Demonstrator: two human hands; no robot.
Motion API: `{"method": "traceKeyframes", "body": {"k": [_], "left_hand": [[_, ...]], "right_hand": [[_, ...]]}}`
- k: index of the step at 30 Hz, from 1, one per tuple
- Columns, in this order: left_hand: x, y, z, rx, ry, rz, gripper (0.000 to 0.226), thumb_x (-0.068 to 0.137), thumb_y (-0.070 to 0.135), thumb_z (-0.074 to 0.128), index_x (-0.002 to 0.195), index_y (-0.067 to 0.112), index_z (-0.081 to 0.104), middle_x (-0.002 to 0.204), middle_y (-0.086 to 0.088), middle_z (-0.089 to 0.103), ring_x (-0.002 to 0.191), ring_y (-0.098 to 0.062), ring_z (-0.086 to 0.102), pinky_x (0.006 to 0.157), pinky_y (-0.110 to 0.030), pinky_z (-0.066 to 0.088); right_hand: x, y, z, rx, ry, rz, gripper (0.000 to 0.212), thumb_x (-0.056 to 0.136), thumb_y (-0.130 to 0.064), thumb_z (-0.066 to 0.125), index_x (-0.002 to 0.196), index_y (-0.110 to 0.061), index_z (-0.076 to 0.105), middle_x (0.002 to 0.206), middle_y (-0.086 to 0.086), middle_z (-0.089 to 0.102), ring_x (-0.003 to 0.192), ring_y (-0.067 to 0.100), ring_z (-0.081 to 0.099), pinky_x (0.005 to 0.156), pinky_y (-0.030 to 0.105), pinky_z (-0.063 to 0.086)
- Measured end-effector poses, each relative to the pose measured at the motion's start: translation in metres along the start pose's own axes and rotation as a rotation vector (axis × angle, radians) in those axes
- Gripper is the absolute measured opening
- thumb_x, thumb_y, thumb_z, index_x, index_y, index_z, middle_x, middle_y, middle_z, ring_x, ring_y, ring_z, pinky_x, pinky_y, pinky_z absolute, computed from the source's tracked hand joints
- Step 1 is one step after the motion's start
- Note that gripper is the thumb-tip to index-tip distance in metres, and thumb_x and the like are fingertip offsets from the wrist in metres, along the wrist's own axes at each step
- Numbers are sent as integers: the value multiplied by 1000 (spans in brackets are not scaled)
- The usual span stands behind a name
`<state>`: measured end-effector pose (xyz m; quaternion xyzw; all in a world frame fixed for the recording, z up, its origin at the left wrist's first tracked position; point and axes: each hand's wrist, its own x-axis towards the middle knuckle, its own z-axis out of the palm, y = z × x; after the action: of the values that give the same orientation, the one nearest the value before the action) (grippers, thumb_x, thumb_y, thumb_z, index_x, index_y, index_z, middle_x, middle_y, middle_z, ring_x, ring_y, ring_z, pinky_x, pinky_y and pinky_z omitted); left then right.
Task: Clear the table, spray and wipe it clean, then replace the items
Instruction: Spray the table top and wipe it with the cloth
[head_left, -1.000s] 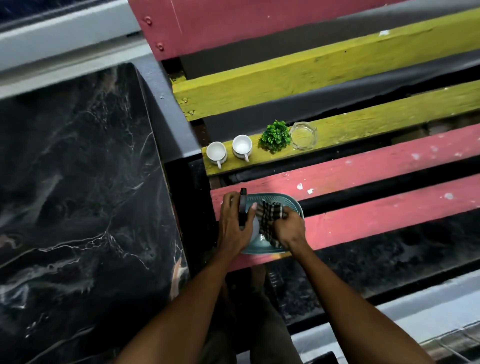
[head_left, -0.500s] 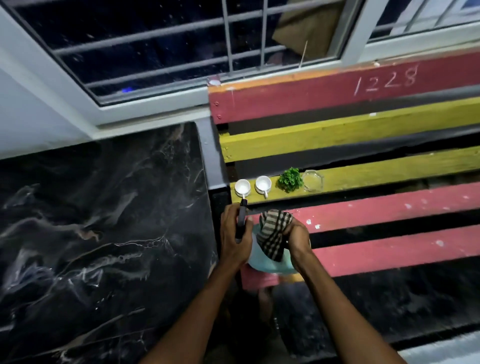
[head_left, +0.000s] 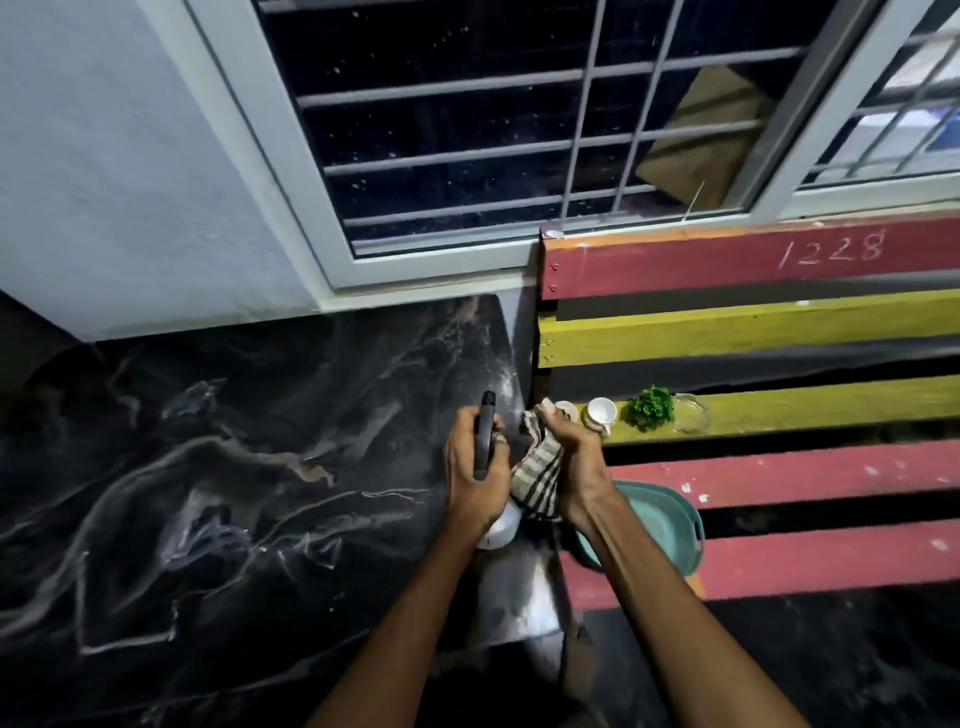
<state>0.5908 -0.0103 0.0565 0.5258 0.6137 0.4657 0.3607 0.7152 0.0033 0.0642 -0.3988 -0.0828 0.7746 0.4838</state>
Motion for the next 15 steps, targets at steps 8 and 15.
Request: {"method": "traceKeyframes", "body": {"k": [8,15], "left_hand": [[10,3,-115,88,-60,30,19,82,1,56,98,10,50,90,0,55,89,-23,56,82,-38,48],[16,-4,-169,85,-56,37,20,83,-7,56,96,6,50,93,-8,56,89,-26,56,79,-34,46]], "right_hand": [[2,63,72,27,209,17,22,77,-19,55,86,-4,69,71,14,68,62,28,64,65,32,54],[-1,82,98,84,149,40,36,84,-21,49,97,3,72,95,25,73,82,37,73,83,44,62]]}}
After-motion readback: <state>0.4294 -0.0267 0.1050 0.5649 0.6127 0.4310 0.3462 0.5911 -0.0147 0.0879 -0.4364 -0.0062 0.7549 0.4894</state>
